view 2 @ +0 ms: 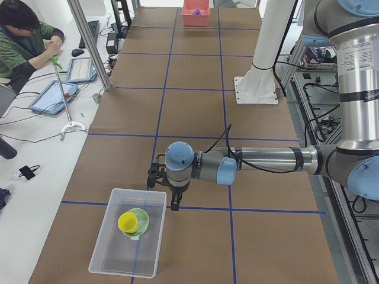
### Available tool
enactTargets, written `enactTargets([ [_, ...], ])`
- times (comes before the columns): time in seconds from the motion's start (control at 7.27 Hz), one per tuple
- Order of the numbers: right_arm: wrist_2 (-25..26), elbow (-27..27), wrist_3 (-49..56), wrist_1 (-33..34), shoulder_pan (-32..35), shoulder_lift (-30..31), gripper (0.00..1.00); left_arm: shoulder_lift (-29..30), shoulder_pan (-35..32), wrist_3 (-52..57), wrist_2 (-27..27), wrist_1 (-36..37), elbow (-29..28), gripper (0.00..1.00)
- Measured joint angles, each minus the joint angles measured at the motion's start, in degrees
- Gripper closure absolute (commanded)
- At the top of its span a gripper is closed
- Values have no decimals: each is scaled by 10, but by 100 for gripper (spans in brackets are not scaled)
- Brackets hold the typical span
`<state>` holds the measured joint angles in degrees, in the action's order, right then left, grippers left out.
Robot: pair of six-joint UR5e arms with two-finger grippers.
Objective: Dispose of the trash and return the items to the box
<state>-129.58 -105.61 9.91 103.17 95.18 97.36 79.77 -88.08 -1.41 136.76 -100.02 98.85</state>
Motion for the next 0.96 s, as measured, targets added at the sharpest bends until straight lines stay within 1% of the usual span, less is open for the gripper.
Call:
enactTargets([
  [0.14,-10,-4,4,-5,0,4,0,0,0,0,0,0,0,1],
  [0.55,-8,-11,6,-40,0,9,0,0,0,0,0,0,-1,1],
  [0.96,-7,-13,5,-46,0,11,0,0,0,0,0,0,0,1],
])
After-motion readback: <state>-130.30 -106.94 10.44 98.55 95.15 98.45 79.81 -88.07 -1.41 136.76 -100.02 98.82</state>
